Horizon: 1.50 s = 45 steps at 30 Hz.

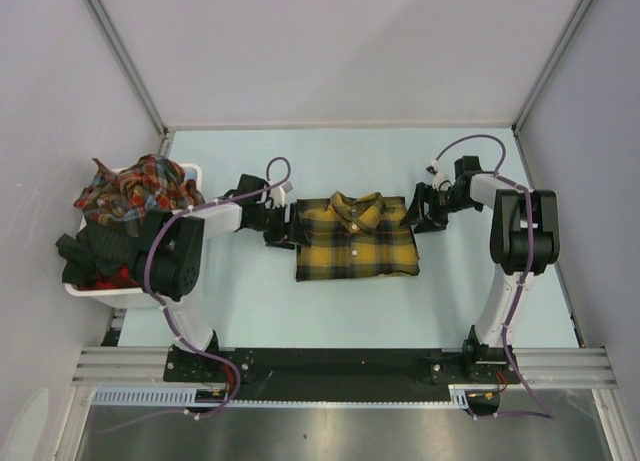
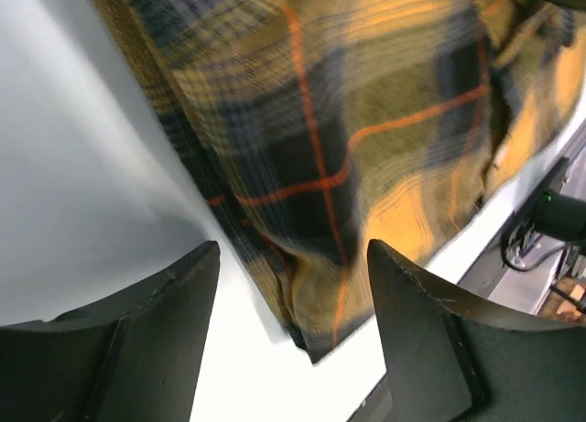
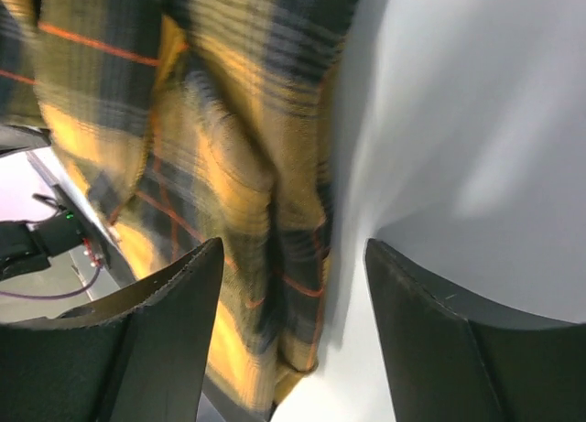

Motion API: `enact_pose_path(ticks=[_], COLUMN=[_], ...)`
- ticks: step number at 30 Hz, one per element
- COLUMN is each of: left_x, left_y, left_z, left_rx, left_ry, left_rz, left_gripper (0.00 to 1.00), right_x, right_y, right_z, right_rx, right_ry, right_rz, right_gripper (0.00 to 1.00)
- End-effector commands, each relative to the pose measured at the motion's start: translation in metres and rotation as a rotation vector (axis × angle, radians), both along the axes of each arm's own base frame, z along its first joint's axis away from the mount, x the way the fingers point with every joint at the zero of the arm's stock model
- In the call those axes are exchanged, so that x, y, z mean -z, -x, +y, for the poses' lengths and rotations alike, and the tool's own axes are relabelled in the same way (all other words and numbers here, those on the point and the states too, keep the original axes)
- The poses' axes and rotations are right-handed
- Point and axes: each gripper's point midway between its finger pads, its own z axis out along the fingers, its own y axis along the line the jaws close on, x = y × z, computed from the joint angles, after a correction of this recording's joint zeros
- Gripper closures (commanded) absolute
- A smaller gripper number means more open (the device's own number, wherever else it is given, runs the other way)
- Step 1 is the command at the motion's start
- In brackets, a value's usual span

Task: Fold and stack the long sleeve shirts
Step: Neatly place the folded shirt to the corner

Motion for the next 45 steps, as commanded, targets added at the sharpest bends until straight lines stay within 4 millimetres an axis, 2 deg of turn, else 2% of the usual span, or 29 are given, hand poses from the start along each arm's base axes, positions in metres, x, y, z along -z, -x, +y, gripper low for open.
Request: enact_pose_path(ticks=[1, 3, 5, 8, 10, 11, 12, 13, 14, 15, 16, 18, 23, 25, 26, 27, 28, 30, 31, 34, 35, 36, 37, 38, 39, 40, 41, 43, 45], left_x=[0.014, 0.023, 0.023, 0.028, 0.026, 0.024, 0.02, 0.013, 0.01, 0.006, 0.0, -0.007, -0.034, -0.048, -0.043, -0.054, -0.054, -0.056, -0.057, -0.057, -0.055, -0.065, -0.056, -0.061, -0.067, -0.058, -0.065, -0.053, -0.058], left_y=[-0.014, -0.017, -0.023, -0.03, -0.036, -0.039, -0.041, -0.045, -0.047, -0.049, -0.053, -0.058, -0.099, -0.122, -0.128, -0.141, -0.15, -0.174, -0.183, -0.216, -0.226, -0.241, -0.249, -0.26, -0.269, -0.274, -0.283, -0.29, -0.297], left_z=[-0.007, -0.004, -0.007, -0.009, -0.01, -0.011, -0.012, -0.014, -0.015, -0.016, -0.017, -0.017, -0.016, -0.017, -0.018, -0.02, -0.02, -0.02, -0.02, -0.015, -0.011, -0.011, -0.008, -0.005, -0.005, -0.005, -0.005, -0.005, -0.007], left_rx=[-0.04, -0.053, -0.051, -0.054, -0.053, -0.051, -0.045, -0.037, -0.034, -0.024, -0.02, -0.003, -0.008, -0.016, -0.012, -0.008, -0.012, -0.011, -0.017, -0.054, -0.071, -0.086, -0.101, -0.125, -0.137, -0.142, -0.154, -0.16, -0.166], left_ry=[0.002, -0.019, -0.012, -0.012, -0.013, -0.011, -0.004, 0.006, 0.012, 0.021, 0.026, 0.019, -0.03, -0.046, -0.052, -0.053, -0.062, -0.085, -0.097, -0.125, -0.138, -0.141, -0.156, -0.153, -0.151, -0.158, -0.159, -0.163, -0.153], left_rz=[-0.006, -0.001, -0.011, -0.005, -0.016, -0.026, -0.039, -0.066, -0.077, -0.089, -0.108, -0.142, -0.304, -0.381, -0.384, -0.429, -0.442, -0.493, -0.517, -0.585, -0.596, -0.636, -0.639, -0.675, -0.701, -0.698, -0.719, -0.707, -0.715], left_gripper=[0.31, 0.33, 0.37, 0.42, 0.56, 0.63, 0.79, 0.85, 0.96, 1.0, 1.0, 1.0, 1.0, 1.0, 1.0, 1.0, 1.0, 1.0, 1.0, 1.0, 1.0, 1.0, 1.0, 1.0, 1.0, 1.0, 1.0, 1.0, 1.0], right_x=[0.023, 0.029, 0.034, 0.038, 0.04, 0.038, 0.036, 0.033, 0.028, 0.025, 0.021, 0.007, -0.026, -0.04, -0.044, -0.038, -0.05, -0.052, -0.055, -0.056, -0.057, -0.055, -0.059, -0.053, -0.061, -0.049, -0.057, -0.056, -0.058], right_y=[-0.005, -0.006, -0.008, -0.011, -0.014, -0.016, -0.018, -0.021, -0.028, -0.032, -0.036, -0.052, -0.094, -0.12, -0.131, -0.14, -0.159, -0.177, -0.196, -0.224, -0.229, -0.234, -0.243, -0.248, -0.259, -0.262, -0.269, -0.277, -0.288], right_z=[0.002, 0.004, 0.006, 0.008, 0.01, 0.01, 0.012, 0.013, 0.013, 0.014, 0.015, 0.015, 0.012, 0.008, 0.007, 0.005, 0.003, 0.002, 0.0, -0.003, 0.009, 0.009, 0.011, 0.014, 0.013, 0.013, 0.019, 0.02, 0.017], right_rx=[-0.006, -0.015, -0.016, -0.007, -0.01, -0.012, 0.007, 0.01, 0.017, 0.02, 0.028, 0.038, 0.063, 0.077, 0.085, 0.094, 0.1, 0.122, 0.136, 0.166, 0.15, 0.161, 0.17, 0.174, 0.199, 0.204, 0.204, 0.214, 0.236], right_ry=[0.031, 0.033, 0.026, 0.008, -0.003, -0.009, -0.019, -0.026, -0.032, -0.036, -0.045, -0.048, -0.03, -0.009, 0.0, 0.011, 0.019, 0.022, 0.027, 0.038, 0.036, 0.041, 0.036, 0.034, 0.026, 0.026, 0.023, 0.028, 0.039], right_rz=[-0.006, -0.007, 0.0, 0.012, 0.014, 0.006, 0.017, 0.004, -0.027, -0.041, -0.049, -0.105, -0.271, -0.354, -0.383, -0.388, -0.451, -0.475, -0.521, -0.583, -0.597, -0.605, -0.645, -0.657, -0.711, -0.7, -0.726, -0.737, -0.775], right_gripper=[0.32, 0.33, 0.34, 0.43, 0.54, 0.69, 0.76, 0.81, 0.92, 0.97, 1.0, 1.0, 1.0, 1.0, 1.0, 1.0, 1.0, 1.0, 1.0, 1.0, 1.0, 1.0, 1.0, 1.0, 1.0, 1.0, 1.0, 1.0, 1.0])
